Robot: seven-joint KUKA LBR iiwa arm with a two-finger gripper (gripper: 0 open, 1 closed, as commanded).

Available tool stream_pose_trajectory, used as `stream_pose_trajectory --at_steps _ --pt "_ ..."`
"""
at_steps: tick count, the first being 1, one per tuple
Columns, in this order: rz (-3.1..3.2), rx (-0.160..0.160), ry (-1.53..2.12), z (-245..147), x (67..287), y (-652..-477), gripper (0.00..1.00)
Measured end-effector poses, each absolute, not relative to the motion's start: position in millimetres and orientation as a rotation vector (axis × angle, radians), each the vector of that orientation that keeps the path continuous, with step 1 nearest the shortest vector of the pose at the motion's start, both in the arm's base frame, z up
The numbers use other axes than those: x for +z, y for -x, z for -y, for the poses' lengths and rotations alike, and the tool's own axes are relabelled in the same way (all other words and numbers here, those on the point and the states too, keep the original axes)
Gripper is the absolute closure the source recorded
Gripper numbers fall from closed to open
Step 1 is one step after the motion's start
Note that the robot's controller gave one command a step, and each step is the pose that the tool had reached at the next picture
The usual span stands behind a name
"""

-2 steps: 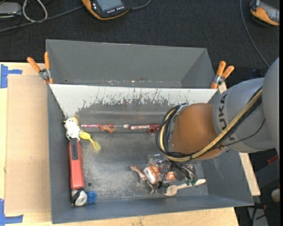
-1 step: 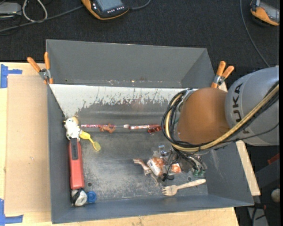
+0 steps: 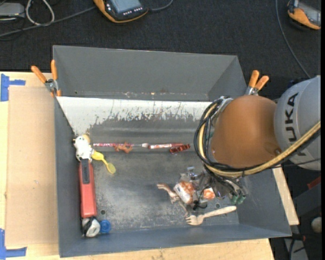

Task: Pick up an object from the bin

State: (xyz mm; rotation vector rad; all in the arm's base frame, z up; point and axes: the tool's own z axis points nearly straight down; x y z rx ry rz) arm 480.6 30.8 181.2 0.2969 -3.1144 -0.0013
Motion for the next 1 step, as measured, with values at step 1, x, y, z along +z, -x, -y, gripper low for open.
stream_pose_trajectory --at_steps 1 --pt "3.115 -0.002 -0.255 -24.5 233.1 -491.2 1.0"
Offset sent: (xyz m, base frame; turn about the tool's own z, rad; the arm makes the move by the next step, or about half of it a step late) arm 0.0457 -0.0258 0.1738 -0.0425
